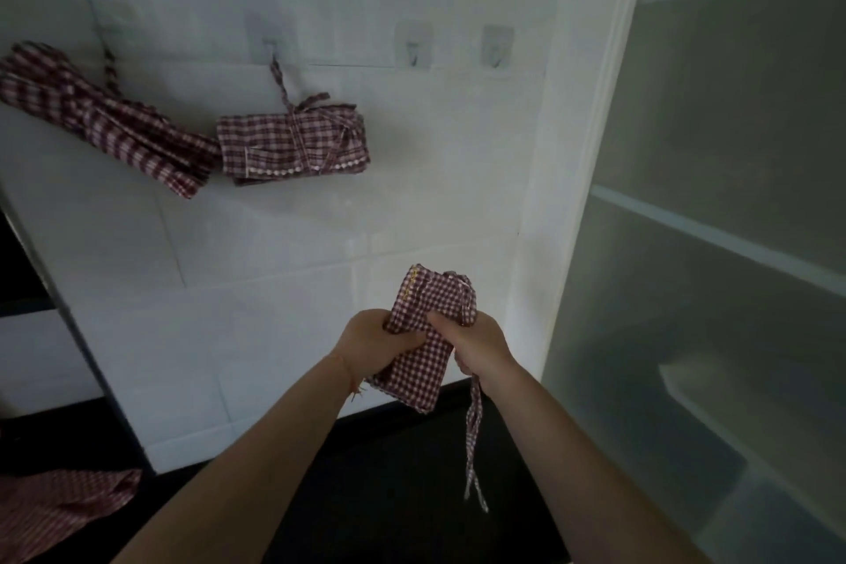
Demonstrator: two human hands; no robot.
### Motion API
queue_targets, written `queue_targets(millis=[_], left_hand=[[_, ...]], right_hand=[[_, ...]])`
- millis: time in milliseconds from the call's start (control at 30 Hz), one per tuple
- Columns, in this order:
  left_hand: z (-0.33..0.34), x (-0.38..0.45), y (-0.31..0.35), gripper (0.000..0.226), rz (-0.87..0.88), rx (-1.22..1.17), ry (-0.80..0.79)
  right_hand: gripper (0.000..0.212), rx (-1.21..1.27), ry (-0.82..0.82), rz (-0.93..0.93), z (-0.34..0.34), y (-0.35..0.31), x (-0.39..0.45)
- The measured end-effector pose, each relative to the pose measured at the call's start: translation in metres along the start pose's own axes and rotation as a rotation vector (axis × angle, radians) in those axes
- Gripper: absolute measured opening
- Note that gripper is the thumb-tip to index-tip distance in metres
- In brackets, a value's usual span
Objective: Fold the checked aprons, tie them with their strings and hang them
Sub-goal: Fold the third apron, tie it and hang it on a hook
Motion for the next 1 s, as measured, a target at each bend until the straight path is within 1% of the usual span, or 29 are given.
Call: queue_targets(millis=[100, 133, 167, 233, 300, 333, 400, 433, 467, 500, 567, 600, 633, 733, 767, 867, 1000], left_hand=[[0.004, 0.002, -0.002, 0.033, -0.022, 0.084, 0.099], [0.005, 0.003, -0.004, 0.033, -0.035, 0.088, 0.115], [0.005, 0.002, -0.005, 0.033, -0.046, 0.09, 0.11], [0.006, 0.002, -0.006, 0.032, -0.06, 0.102, 0.088], [0.002, 0.0, -0.003, 0.032, -0.042, 0.093, 0.095], [-0.001, -0.001, -0.001, 0.033, -0.028, 0.09, 0.101], [-0.009, -0.004, 0.002, 0.033, 0.003, 0.126, 0.091], [-0.012, -0.005, 0.003, 0.031, 0.021, 0.16, 0.074], [-0.014, -0.006, 0.003, 0.029, 0.037, 0.191, 0.049], [-0.017, -0.008, 0.004, 0.027, 0.051, 0.211, 0.02], [-0.024, -0.013, 0.005, 0.025, 0.065, 0.208, -0.027], [-0.034, -0.019, 0.003, 0.024, 0.068, 0.202, -0.046], [-0.038, -0.02, 0.004, 0.025, 0.075, 0.21, -0.057], [-0.066, -0.035, 0.001, 0.031, 0.115, 0.249, -0.098], [-0.074, -0.04, -0.001, 0.032, 0.135, 0.267, -0.112], [-0.096, -0.051, -0.004, 0.034, 0.209, 0.325, -0.139], [-0.116, -0.062, -0.016, 0.031, 0.233, 0.308, -0.179]], right_hand=[[0.035, -0.084, 0.119, 0.005, -0.019, 0.013, 0.008], [0.032, -0.107, 0.139, 0.0, -0.026, 0.016, 0.01], [0.03, -0.133, 0.143, -0.01, -0.031, 0.019, 0.012], [0.031, -0.156, 0.129, 0.001, -0.04, 0.025, 0.016], [0.031, -0.193, 0.105, 0.019, -0.044, 0.026, 0.018], [0.029, -0.238, 0.098, 0.014, -0.044, 0.025, 0.018], [0.015, -0.34, 0.118, -0.042, -0.042, 0.019, 0.016], [0.022, -0.361, 0.143, -0.081, -0.041, 0.013, 0.012], [0.035, -0.363, 0.172, -0.131, -0.039, 0.008, 0.008], [0.04, -0.364, 0.179, -0.187, -0.037, -0.001, 0.004], [0.025, -0.422, 0.143, -0.27, -0.03, -0.021, -0.003], [0.018, -0.456, 0.127, -0.274, -0.021, -0.029, -0.008], [0.017, -0.468, 0.107, -0.261, -0.021, -0.033, -0.006], [0.021, -0.492, 0.024, -0.247, -0.003, -0.046, -0.014], [0.023, -0.504, 0.001, -0.268, 0.004, -0.051, -0.018], [0.017, -0.631, -0.049, -0.362, 0.027, -0.067, -0.029], [0.016, -0.756, -0.067, -0.366, 0.048, -0.078, -0.046]])
Point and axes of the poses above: each hand's wrist, its own x-axis towards the middle knuckle, its own z-axis out of the palm, y = z × x, the point moved 5 cm from there along x, towards the middle knuckle, and after that the axes turned 14 degrees about -x, right-handed, at the moved point
